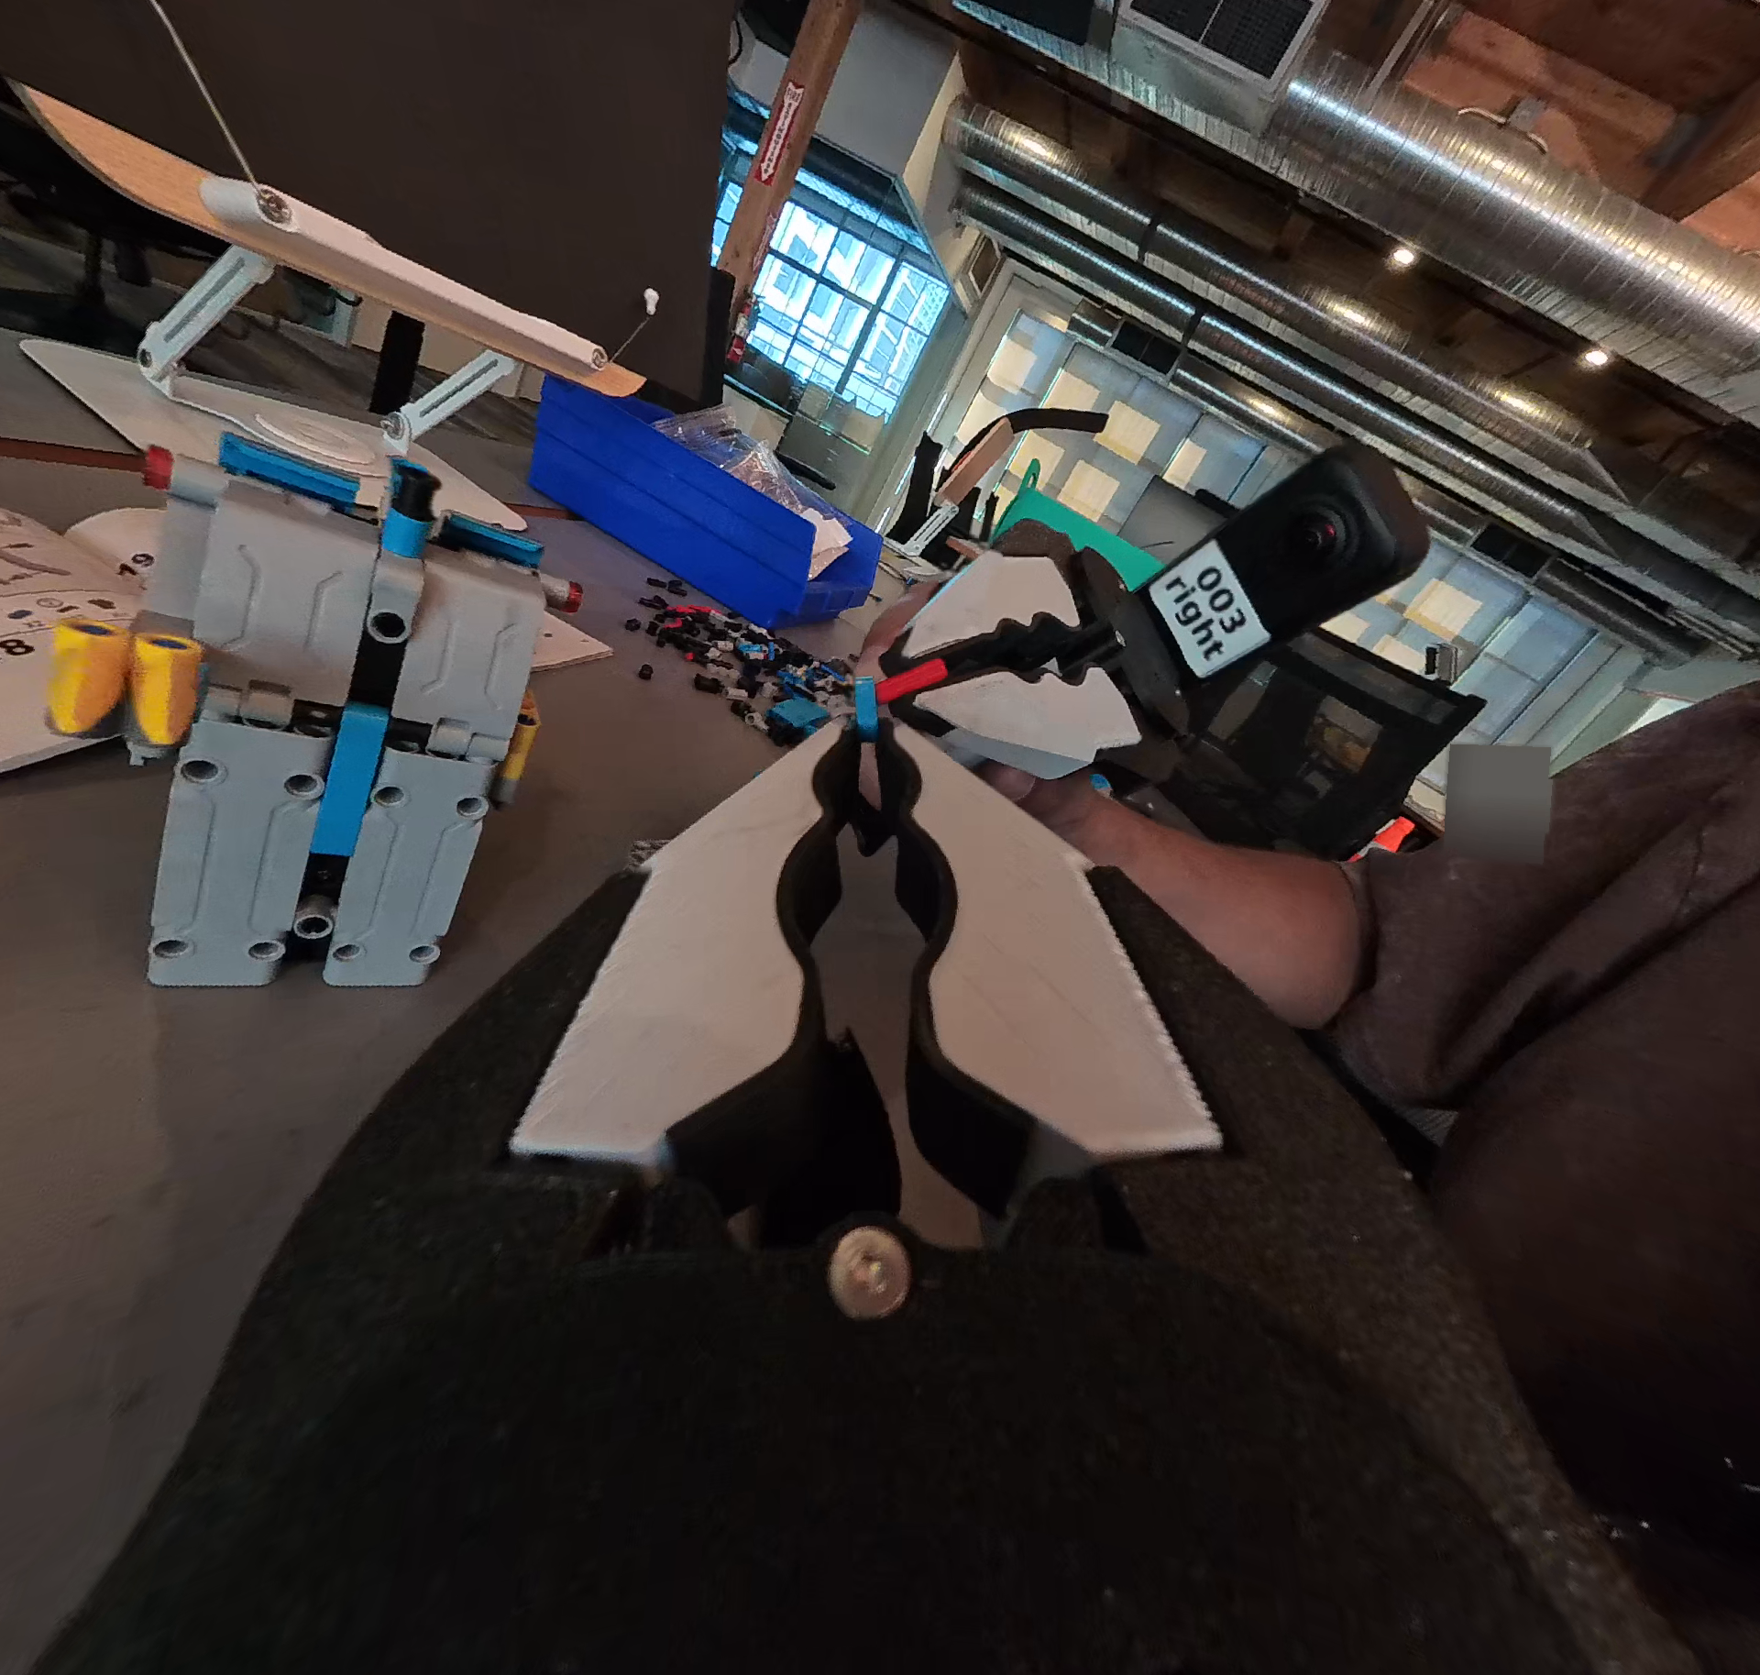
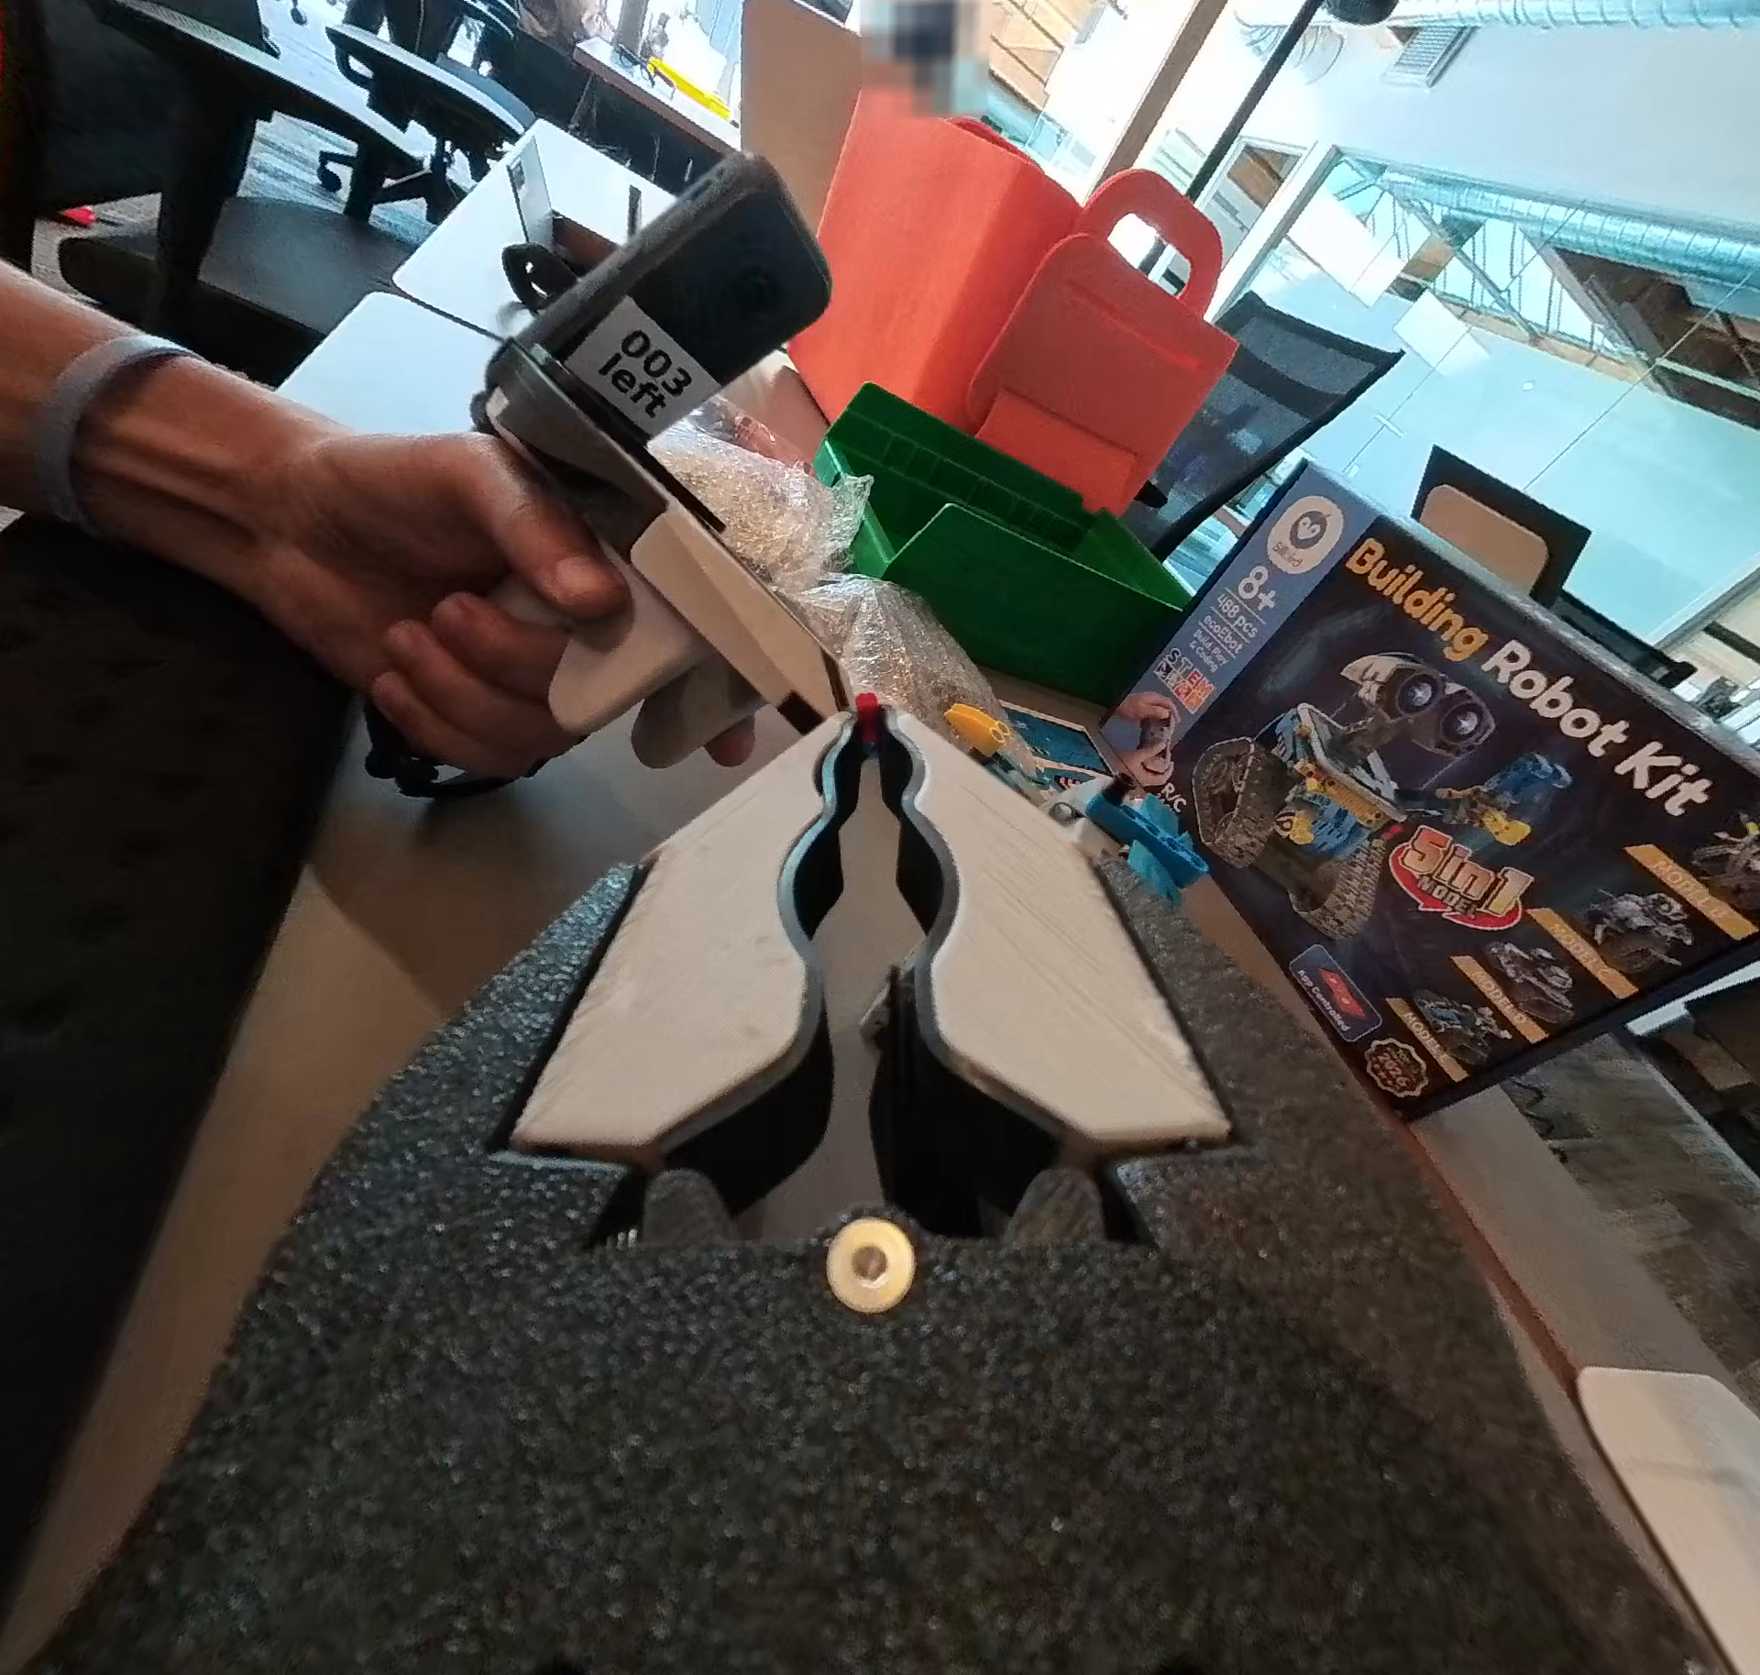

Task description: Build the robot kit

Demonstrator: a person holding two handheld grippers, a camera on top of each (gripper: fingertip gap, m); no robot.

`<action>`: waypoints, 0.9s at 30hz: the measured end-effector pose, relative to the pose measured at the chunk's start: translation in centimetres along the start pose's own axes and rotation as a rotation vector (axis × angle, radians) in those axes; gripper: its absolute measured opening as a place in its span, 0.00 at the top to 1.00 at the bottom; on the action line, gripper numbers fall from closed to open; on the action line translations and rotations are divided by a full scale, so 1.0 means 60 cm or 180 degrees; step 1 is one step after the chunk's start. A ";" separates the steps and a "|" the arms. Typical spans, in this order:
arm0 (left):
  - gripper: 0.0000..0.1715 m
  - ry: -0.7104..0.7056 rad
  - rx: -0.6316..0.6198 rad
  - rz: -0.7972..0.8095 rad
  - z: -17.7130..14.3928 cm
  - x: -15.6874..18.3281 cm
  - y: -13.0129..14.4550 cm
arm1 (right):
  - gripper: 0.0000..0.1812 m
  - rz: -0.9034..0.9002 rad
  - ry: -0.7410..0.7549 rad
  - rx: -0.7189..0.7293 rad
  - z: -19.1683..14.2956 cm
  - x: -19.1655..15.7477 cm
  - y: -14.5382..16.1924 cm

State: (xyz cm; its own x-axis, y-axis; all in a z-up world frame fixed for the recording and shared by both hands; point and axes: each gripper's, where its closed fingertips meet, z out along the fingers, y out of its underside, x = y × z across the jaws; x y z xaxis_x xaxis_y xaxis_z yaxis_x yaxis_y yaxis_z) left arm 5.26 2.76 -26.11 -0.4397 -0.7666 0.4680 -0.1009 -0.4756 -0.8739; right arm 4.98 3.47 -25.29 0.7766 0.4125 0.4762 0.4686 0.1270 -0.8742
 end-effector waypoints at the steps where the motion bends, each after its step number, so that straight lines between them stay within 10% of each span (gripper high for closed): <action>1: 0.99 0.0022 0.0015 -0.0016 -0.001 0.001 -0.001 | 0.98 -0.0050 0.0012 0.0013 0.000 0.000 -0.002; 17: 0.99 -0.0548 -0.0348 0.1276 0.000 -0.009 0.019 | 0.98 -0.0719 0.0063 -0.0352 -0.001 -0.010 0.020; 27: 0.99 -0.0245 -0.0272 0.1138 -0.002 0.009 0.016 | 0.98 -0.0371 -0.0182 -0.0099 -0.007 -0.017 0.007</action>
State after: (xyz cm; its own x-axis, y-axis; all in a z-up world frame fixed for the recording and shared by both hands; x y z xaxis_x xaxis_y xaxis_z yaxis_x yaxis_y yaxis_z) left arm 4.80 1.95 -26.72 -0.3927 -0.9094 0.1370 -0.0288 -0.1367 -0.9902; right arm 4.55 2.74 -26.09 0.6913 0.4475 0.5673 0.5678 0.1493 -0.8095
